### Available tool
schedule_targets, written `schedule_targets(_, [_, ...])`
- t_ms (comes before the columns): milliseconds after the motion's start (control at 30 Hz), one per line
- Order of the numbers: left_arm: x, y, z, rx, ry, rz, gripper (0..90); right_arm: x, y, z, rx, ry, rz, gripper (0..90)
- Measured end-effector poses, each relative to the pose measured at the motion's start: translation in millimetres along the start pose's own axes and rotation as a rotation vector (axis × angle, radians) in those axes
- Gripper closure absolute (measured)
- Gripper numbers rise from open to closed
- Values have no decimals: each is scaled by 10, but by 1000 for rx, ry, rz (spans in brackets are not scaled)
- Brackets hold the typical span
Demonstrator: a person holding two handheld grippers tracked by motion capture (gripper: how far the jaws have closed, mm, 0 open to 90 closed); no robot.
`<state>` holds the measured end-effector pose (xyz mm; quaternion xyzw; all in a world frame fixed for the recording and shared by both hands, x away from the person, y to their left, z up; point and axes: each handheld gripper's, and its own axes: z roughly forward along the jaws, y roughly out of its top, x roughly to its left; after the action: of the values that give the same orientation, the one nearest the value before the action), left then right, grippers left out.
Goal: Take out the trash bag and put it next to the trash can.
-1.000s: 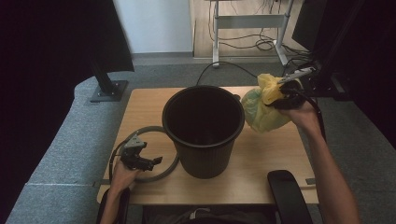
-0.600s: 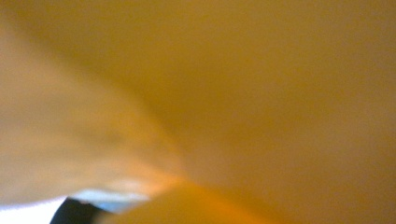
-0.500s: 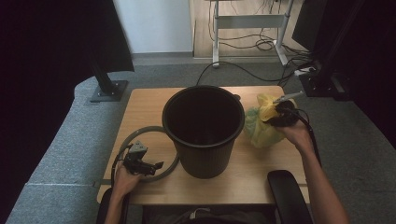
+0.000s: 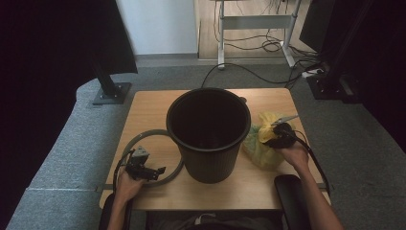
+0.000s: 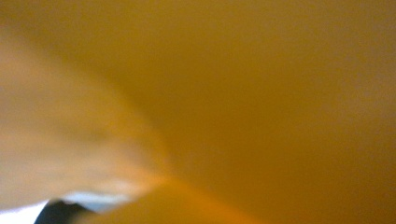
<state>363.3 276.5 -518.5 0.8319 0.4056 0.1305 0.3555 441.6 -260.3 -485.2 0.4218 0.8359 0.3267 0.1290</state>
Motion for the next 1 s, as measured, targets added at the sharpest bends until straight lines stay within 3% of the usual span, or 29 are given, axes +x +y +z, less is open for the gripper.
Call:
schedule_targets(300, [30, -7, -8, -7, 2, -18, 0, -8, -152, 313, 34, -26, 30, 639])
schedule_targets(433, [31, -5, 1, 1, -2, -17, 0, -84, -93, 421, 19, -31, 67, 628])
schedule_targets(633, [43, -4, 10, 4, -12, -25, 0, -171, 67, 585, 20, -90, 87, 545])
schedule_targets(833, [47, -5, 10, 2, -4, -31, 0, -267, 240, 747, 27, -141, 120, 322])
schedule_targets(1000, [59, -8, 1, 2, 21, -28, 0, -349, 286, 788, -44, -136, 185, 131])
